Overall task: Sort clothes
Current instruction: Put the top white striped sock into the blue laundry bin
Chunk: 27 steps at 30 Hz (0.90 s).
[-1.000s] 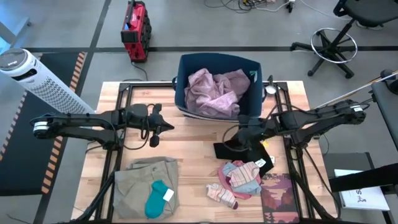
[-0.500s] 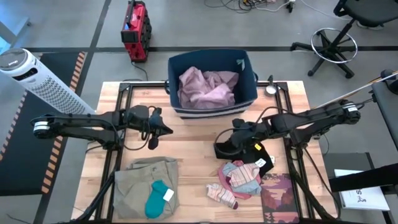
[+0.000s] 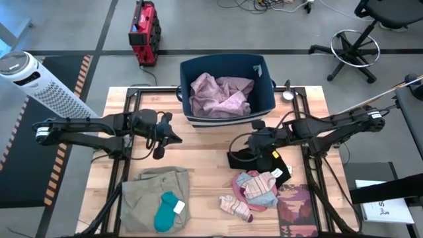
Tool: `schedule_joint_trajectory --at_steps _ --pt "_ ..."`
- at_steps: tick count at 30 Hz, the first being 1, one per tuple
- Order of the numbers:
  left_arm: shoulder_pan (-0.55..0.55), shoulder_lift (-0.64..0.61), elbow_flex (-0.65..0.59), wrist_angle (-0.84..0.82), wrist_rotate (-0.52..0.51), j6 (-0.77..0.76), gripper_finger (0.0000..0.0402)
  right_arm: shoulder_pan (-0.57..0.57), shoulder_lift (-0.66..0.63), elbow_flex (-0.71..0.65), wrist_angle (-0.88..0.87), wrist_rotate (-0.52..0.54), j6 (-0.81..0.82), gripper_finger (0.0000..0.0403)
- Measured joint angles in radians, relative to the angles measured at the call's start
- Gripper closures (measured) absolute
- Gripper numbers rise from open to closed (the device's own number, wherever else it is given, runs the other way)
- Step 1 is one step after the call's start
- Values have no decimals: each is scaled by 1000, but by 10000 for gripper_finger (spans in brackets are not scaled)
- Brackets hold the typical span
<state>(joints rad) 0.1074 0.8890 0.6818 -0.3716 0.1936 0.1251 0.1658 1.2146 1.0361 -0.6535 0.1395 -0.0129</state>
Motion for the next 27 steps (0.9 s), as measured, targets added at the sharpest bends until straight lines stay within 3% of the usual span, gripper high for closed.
schedule_joint_trajectory --at_steps 2,7,12,21,27 --pt "-30 0 13 -14 -1 -1 399 0 -1 -28 -6 34 20 321" --pt "-106 0 24 -21 -105 17 400 0 -54 -33 -137 281 141 396" --pt "-129 0 22 -27 -303 3 401 1 -155 -28 -287 452 371 393" --pt "-129 0 18 -27 -527 -83 401 -6 -219 -27 -606 716 718 401" --pt "-127 0 18 19 -579 -71 401 -90 -182 -27 -624 769 733 401"
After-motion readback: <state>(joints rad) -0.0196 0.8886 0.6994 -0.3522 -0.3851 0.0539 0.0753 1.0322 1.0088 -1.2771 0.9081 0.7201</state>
